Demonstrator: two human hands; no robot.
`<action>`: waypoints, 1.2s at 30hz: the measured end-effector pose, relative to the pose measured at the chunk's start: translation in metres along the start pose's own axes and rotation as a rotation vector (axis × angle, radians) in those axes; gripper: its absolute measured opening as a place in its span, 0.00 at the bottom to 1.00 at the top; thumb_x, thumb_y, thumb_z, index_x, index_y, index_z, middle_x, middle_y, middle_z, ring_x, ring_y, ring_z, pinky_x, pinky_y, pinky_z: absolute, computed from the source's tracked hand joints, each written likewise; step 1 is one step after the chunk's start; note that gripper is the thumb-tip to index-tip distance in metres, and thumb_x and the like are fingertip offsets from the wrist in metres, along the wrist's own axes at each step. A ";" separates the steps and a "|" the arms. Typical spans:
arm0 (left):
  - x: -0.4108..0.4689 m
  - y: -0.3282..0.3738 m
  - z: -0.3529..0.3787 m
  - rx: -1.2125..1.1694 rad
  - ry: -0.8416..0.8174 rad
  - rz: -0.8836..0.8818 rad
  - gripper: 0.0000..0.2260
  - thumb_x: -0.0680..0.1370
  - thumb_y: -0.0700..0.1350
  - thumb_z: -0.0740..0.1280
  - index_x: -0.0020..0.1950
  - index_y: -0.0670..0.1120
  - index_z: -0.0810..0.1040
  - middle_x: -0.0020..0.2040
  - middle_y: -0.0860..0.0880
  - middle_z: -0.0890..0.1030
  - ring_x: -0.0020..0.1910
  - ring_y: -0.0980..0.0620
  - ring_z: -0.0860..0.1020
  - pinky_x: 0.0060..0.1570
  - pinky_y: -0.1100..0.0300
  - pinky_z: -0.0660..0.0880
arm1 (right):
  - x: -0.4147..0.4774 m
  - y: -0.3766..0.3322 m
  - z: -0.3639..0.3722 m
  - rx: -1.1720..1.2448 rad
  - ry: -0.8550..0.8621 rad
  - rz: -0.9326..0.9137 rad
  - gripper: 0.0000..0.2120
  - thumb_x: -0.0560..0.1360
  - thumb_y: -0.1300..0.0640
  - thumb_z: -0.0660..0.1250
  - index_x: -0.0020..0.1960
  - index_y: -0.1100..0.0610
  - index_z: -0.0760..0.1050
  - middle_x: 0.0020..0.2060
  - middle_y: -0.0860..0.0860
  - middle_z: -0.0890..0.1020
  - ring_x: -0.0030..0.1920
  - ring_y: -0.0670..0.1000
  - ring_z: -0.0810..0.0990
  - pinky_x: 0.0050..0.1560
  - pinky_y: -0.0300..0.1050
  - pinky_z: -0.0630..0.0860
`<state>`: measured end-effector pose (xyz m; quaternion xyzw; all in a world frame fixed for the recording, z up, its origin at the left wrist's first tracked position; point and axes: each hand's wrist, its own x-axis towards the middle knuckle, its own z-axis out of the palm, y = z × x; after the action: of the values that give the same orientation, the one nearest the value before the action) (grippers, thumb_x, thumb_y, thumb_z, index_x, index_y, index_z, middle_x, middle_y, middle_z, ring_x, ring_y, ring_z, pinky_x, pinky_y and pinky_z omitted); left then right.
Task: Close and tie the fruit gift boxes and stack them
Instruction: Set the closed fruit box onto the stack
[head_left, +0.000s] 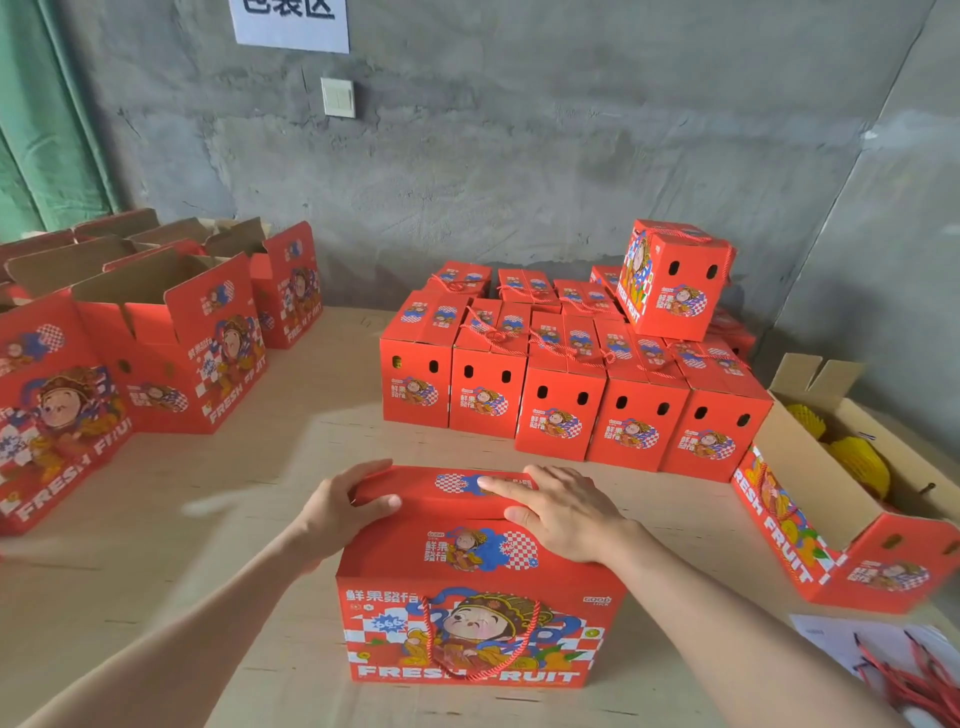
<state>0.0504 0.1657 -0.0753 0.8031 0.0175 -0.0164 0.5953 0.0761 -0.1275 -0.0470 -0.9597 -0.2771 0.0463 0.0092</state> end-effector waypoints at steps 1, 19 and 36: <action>0.000 0.000 0.000 0.047 -0.002 0.013 0.23 0.72 0.47 0.73 0.65 0.51 0.73 0.57 0.48 0.78 0.50 0.50 0.81 0.44 0.57 0.81 | 0.000 0.000 -0.001 0.001 -0.007 0.012 0.21 0.81 0.39 0.46 0.71 0.28 0.43 0.70 0.56 0.65 0.72 0.57 0.62 0.71 0.54 0.60; -0.007 0.000 -0.011 -0.392 -0.048 -0.116 0.13 0.73 0.27 0.66 0.49 0.42 0.83 0.55 0.42 0.81 0.52 0.43 0.79 0.43 0.58 0.80 | 0.028 -0.053 0.020 0.090 0.181 0.045 0.21 0.81 0.41 0.51 0.73 0.33 0.55 0.75 0.57 0.62 0.73 0.57 0.61 0.73 0.51 0.54; -0.024 0.007 -0.006 0.128 0.069 0.076 0.15 0.77 0.33 0.65 0.61 0.47 0.79 0.63 0.43 0.77 0.58 0.47 0.77 0.54 0.59 0.77 | 0.022 -0.046 0.007 0.092 0.098 -0.034 0.20 0.82 0.44 0.50 0.73 0.33 0.53 0.76 0.58 0.59 0.75 0.56 0.57 0.75 0.51 0.52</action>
<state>0.0270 0.1690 -0.0658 0.8396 0.0063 0.0328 0.5422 0.0700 -0.0771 -0.0542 -0.9546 -0.2900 0.0117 0.0679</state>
